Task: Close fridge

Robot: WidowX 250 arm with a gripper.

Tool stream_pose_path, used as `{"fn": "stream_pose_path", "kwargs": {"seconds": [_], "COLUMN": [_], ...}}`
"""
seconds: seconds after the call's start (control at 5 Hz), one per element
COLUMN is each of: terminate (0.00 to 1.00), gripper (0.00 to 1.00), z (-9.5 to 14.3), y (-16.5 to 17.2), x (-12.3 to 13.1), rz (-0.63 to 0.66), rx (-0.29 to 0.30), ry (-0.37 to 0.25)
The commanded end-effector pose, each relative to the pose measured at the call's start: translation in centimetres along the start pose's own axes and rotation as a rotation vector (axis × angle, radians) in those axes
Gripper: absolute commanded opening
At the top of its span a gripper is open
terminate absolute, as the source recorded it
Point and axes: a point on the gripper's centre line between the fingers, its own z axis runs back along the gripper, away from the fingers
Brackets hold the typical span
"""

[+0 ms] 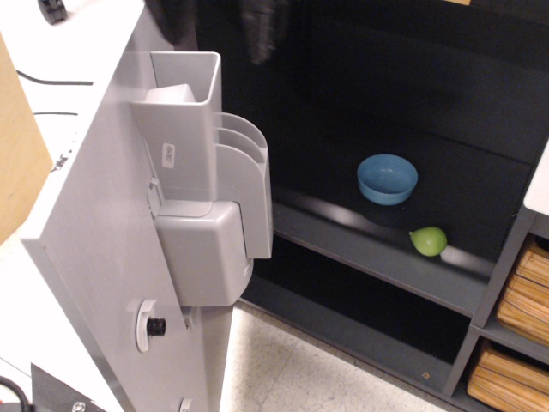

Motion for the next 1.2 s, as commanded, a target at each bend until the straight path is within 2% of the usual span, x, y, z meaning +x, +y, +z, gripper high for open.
{"fn": "stream_pose_path", "kwargs": {"seconds": [0.0, 0.2, 0.4, 0.6, 1.0], "terminate": [0.00, 0.00, 0.00, 0.00, 0.00], "gripper": [1.00, 1.00, 1.00, 1.00, 1.00], "z": [1.3, 0.6, 0.0, -1.4, -2.3], "y": [1.9, 2.6, 2.9, 1.9, -1.7], "x": [-3.8, -4.9, -5.3, -5.2, -3.4], "rz": [0.088, 0.127, 0.163, 0.195, 0.227], "rx": [0.027, 0.051, 0.049, 0.023, -0.024], "ry": [-0.033, -0.046, -0.039, -0.006, 0.003]}}
